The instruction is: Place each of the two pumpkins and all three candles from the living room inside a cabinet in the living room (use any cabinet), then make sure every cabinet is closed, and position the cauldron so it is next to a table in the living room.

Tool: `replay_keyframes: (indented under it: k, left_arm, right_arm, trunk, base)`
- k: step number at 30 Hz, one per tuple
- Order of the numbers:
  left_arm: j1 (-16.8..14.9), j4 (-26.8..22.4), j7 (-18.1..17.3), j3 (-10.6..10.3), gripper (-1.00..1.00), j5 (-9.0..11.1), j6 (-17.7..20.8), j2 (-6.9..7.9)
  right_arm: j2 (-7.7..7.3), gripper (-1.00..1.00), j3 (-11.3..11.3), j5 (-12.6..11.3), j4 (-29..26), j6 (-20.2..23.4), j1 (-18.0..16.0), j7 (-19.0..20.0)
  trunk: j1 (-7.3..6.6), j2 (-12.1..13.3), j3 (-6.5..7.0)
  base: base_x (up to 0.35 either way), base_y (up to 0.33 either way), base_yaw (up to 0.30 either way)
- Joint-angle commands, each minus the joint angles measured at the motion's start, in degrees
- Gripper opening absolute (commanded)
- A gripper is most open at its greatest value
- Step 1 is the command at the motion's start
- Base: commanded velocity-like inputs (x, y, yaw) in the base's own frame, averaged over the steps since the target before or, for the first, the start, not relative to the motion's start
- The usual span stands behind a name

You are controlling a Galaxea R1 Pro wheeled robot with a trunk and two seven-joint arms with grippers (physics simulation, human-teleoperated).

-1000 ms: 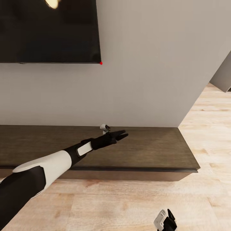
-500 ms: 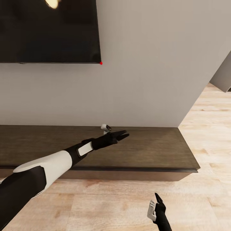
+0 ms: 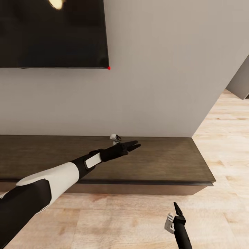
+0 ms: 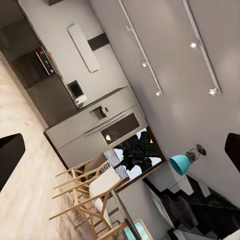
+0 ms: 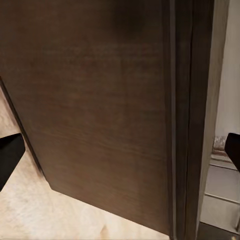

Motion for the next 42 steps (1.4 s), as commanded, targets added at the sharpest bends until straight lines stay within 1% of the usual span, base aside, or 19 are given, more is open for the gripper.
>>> replay_keyframes:
  k: [1,7,8,9,10,12,20,21,23,36,42]
  left_arm:
    - [0.0,0.0,0.0,0.0,1.0,-0.03,-0.03,-0.03]
    - [0.0,0.02,0.42,0.0,1.0,-0.07,-0.02,-0.12]
    - [0.0,0.01,0.72,0.0,1.0,-0.07,-0.02,-0.23]
    - [0.0,0.0,1.98,0.0,1.0,-0.04,-0.02,-0.49]
    - [0.0,0.0,2.51,0.0,1.0,-0.03,-0.02,-0.59]
    - [0.0,0.0,2.85,0.0,1.0,0.0,-0.02,-0.65]
    - [0.0,0.05,3.07,0.07,1.0,-0.06,-0.02,-0.72]
    - [0.0,0.07,3.06,0.11,1.0,-0.07,-0.02,-0.69]
    - [0.0,0.08,3.04,0.15,1.0,-0.07,0.01,-0.66]
    - [-0.3,-0.51,3.0,0.04,1.0,-0.36,0.15,-0.88]
    - [-0.51,-0.45,3.07,0.0,1.0,-0.42,0.15,-2.23]
  right_arm:
    - [-0.14,1.0,0.02,0.0,0.0,-0.02,0.0,0.05]
    - [-0.36,1.0,0.0,-0.01,0.0,-0.06,0.0,0.2]
    - [-0.37,1.0,-0.02,-0.04,0.0,-0.06,0.0,0.18]
    - [-0.32,1.0,-0.05,-0.07,0.0,-0.03,0.0,0.15]
    - [-0.3,1.0,-0.06,-0.08,0.0,-0.03,0.0,0.15]
    - [-0.38,1.0,-0.06,-0.08,0.0,-0.05,0.0,0.18]
    - [-0.47,1.0,-0.07,-0.08,-0.02,-0.23,0.0,0.7]
    - [-0.51,1.0,-0.07,-0.08,-0.01,-0.23,0.0,0.83]
    - [-0.58,1.0,-0.07,-0.08,0.0,-0.29,0.0,0.96]
    - [-0.81,1.0,-0.15,-0.08,-0.09,-0.18,0.0,0.84]
    - [-0.69,1.0,-0.23,-0.14,-0.09,0.1,-0.34,0.27]
  trunk:
    - [-0.22,0.4,0.18]
    - [-1.54,2.81,1.26]
    - [-1.76,3.21,1.44]
    - [-1.98,3.61,1.62]
    - [-2.2,4.01,1.8]
    - [-2.64,4.81,2.15]
    - [-4.39,8.02,3.59]
    - [-4.39,8.02,3.59]
    - [-4.83,8.82,3.95]
    - [-7.69,14.04,6.28]
    - [-9.01,16.44,7.36]
  base:
    - [0.0,0.0,0.0]
    - [0.0,0.0,0.0]
    - [0.0,0.0,0.0]
    - [0.0,0.0,0.0]
    - [0.0,0.0,0.0]
    - [0.0,0.0,0.0]
    - [0.0,0.0,0.0]
    - [0.0,0.0,0.0]
    - [0.0,0.0,0.0]
    - [0.0,0.0,0.0]
    - [0.0,0.0,0.0]
